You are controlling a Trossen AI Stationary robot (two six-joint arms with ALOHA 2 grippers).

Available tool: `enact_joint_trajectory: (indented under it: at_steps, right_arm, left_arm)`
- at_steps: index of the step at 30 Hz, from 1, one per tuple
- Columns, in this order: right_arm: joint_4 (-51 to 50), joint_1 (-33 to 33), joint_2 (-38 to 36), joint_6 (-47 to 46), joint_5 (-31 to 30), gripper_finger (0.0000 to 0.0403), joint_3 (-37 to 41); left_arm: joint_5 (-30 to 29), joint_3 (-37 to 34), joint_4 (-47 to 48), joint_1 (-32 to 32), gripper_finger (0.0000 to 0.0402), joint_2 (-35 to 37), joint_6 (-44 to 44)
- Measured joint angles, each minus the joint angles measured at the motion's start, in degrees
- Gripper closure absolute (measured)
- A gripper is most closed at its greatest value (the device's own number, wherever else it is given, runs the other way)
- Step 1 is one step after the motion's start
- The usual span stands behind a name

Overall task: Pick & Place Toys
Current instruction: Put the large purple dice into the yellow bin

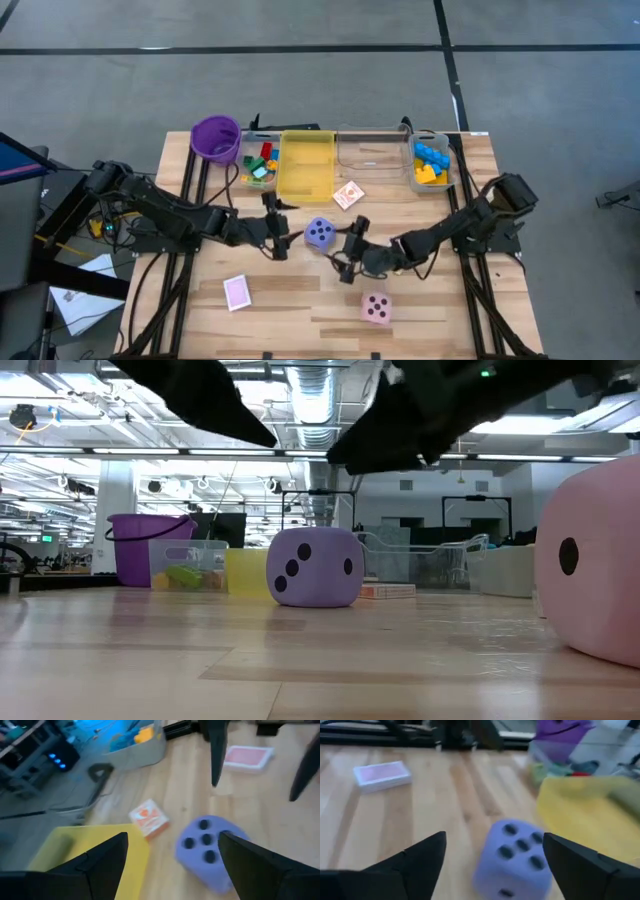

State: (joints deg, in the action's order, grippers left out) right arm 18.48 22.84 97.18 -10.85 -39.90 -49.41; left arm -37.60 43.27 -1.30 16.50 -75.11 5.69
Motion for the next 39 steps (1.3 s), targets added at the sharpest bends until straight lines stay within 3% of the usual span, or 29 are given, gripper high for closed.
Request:
enact_joint_trajectory:
  at_steps: [4,9,11,20,24,29,33,39]
  right_arm:
    - [-0.7,-3.2,-2.1,3.7,0.0,0.0053,0.0]
    - [-5.3,-5.9,-2.4,3.9,3.1,0.0041,0.0]
    - [-6.1,-6.0,-2.4,3.8,3.6,0.0040,0.0]
    - [-16.2,-1.1,-10.8,-2.0,1.6,0.0039,0.0]
    - [-23.5,2.0,-15.5,-6.4,-2.7,0.0039,0.0]
    - [-26.0,4.9,-16.1,-8.7,-8.9,0.0039,0.0]
    - [-26.0,5.8,-13.9,-8.7,-11.8,0.0039,0.0]
    - [-25.8,5.6,-10.6,-9.2,-12.7,0.0039,0.0]
  left_arm:
    - [2.3,0.0,0.0,-3.7,0.0101,0.0,0.3]
    - [24.9,0.0,-6.0,-9.8,0.0101,-1.7,-1.6]
    - [29.7,0.0,-9.3,-11.1,0.0101,-3.5,-2.7]
    - [31.4,0.4,-23.3,-12.3,0.0101,-15.5,-3.1]
    - [32.0,2.5,-28.9,-12.3,0.0101,-20.9,-4.5]
    - [34.7,8.1,-31.4,-12.1,0.0101,-28.1,-4.9]
    - [35.0,13.9,-27.3,-11.9,0.0101,-33.7,-4.9]
    - [34.4,23.7,-5.2,-12.1,0.0101,-37.3,-4.9]
